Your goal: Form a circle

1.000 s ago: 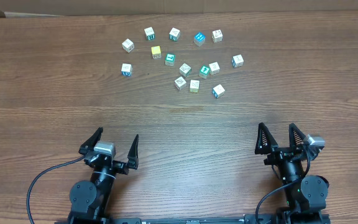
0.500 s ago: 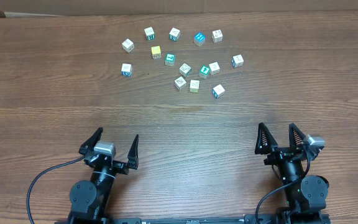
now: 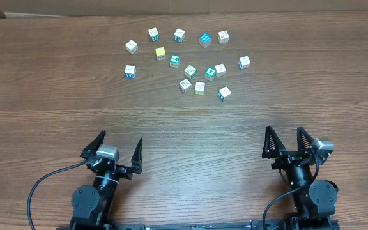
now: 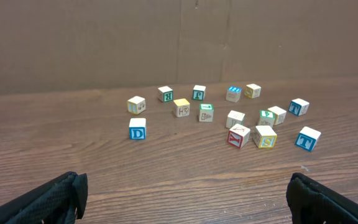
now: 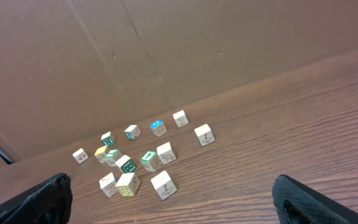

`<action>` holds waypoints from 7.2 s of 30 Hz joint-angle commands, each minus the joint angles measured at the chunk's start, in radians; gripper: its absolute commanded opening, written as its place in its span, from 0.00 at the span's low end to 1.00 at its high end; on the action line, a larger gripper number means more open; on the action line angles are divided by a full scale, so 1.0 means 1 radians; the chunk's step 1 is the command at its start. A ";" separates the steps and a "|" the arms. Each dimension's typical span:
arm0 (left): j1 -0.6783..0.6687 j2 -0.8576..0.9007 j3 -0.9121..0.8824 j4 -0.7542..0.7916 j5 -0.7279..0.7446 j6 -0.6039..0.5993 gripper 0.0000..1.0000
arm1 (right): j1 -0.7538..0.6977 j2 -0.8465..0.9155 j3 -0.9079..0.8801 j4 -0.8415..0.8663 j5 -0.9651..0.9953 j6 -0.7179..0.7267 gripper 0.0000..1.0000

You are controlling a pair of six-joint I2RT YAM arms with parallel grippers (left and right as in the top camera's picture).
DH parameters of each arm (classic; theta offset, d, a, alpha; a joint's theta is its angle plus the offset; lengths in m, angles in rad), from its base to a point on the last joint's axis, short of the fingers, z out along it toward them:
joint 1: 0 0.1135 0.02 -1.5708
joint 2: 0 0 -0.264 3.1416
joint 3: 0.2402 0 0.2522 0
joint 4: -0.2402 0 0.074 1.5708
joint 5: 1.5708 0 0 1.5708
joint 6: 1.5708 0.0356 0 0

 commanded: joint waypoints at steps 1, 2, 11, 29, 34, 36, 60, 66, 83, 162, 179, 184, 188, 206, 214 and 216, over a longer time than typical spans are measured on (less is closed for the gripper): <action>-0.002 -0.011 -0.004 -0.002 -0.007 0.022 1.00 | -0.008 -0.010 -0.010 0.002 -0.006 -0.011 1.00; -0.002 -0.011 -0.004 -0.002 -0.007 0.022 0.99 | -0.008 -0.010 -0.010 0.002 -0.006 -0.011 1.00; -0.002 -0.011 -0.004 -0.003 -0.007 0.022 0.99 | -0.008 -0.010 -0.010 0.002 -0.006 -0.011 1.00; -0.002 -0.011 -0.004 -0.002 -0.007 0.022 0.99 | -0.008 -0.010 -0.010 0.002 -0.006 -0.011 1.00; -0.002 -0.011 -0.004 -0.003 -0.007 0.022 1.00 | -0.008 -0.010 -0.010 0.002 -0.006 -0.011 1.00; -0.002 -0.011 -0.004 -0.002 -0.007 0.022 1.00 | -0.008 -0.010 -0.010 0.002 -0.006 -0.011 1.00; -0.002 -0.011 -0.004 -0.002 -0.007 0.022 1.00 | -0.008 -0.010 -0.010 0.002 -0.006 -0.011 1.00; -0.002 -0.011 -0.004 -0.002 -0.007 0.022 1.00 | -0.008 -0.010 -0.010 0.002 -0.006 -0.012 1.00; -0.002 -0.011 -0.004 -0.002 -0.007 0.022 0.99 | -0.008 -0.010 -0.010 0.002 -0.006 -0.011 1.00; -0.002 -0.011 -0.002 -0.004 -0.006 -0.016 1.00 | -0.008 -0.010 -0.010 0.002 -0.006 -0.011 1.00; -0.002 0.295 0.520 -0.348 0.010 -0.082 1.00 | -0.008 -0.010 -0.010 0.002 -0.006 -0.012 1.00; -0.002 0.636 0.861 -0.549 0.078 -0.013 1.00 | -0.008 -0.010 -0.010 0.002 -0.006 -0.011 1.00; -0.002 0.869 1.108 -0.738 0.085 0.013 1.00 | -0.008 -0.010 -0.010 0.002 -0.006 -0.012 1.00; -0.002 1.670 1.823 -1.256 0.167 0.056 1.00 | -0.008 -0.010 -0.010 0.002 -0.006 -0.011 1.00; -0.002 1.761 1.823 -1.226 0.167 0.029 0.40 | -0.008 -0.010 -0.010 0.002 -0.006 -0.012 1.00; -0.002 1.769 1.823 -1.224 0.168 0.021 0.31 | -0.008 -0.010 -0.010 0.002 -0.006 -0.011 1.00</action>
